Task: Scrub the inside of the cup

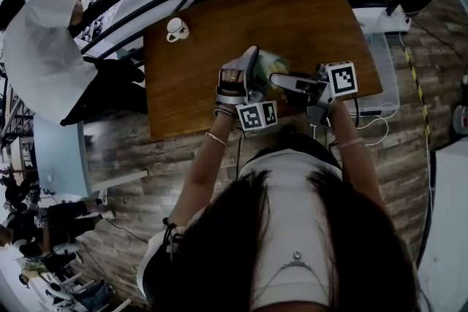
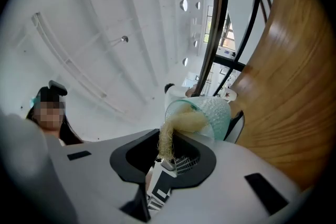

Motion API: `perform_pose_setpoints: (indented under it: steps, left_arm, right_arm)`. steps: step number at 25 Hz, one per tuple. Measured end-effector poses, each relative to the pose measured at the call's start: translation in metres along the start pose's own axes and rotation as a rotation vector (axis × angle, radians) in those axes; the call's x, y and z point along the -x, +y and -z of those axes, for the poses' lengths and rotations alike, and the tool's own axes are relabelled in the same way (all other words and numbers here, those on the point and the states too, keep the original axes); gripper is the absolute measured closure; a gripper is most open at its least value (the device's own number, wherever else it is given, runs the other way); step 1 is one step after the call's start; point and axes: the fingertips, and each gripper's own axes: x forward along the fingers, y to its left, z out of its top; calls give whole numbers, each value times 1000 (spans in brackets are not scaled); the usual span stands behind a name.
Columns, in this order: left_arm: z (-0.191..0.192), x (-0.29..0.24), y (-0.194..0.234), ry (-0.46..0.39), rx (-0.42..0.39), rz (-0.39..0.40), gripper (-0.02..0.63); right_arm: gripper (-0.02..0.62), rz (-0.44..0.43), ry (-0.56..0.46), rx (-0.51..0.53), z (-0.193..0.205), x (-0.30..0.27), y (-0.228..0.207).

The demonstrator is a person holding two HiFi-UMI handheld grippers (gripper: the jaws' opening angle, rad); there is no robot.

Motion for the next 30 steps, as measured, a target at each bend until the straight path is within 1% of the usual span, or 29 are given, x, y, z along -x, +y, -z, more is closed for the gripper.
perform_pose_setpoints:
  steps: [3,5,7,11,16,21,26,30]
  left_arm:
    - [-1,-1,-2,-3,-10,-2,256]
    - [0,1,-3,-5,-14,1,256]
    - [0,3,-3,-11,-18,3,256]
    - [-1,5,-5,-17,-25,12,256]
    - [-2,5,-7,-16,-26,21,256]
    - [-1,4,-9,-11,-31,30,256]
    - [-2,6,-10,-9,-38,42,256]
    - [-4,7,-13,-15,-24,77,256]
  right_arm:
    - [514,-22,-33,-38,-3,3,-1]
    - [514,-17,-22,-39,-2,3,-3]
    - [514,3,8,-18,2,1,-3]
    - [514,63,110,88,9,-2,-1]
    - [514,175,272,240,19,-6,-3]
    - [514,264,403,338,28,-6,-11]
    - [514,329,518,420,37,-4,-13]
    - [514,372,607,475,42,0,-16]
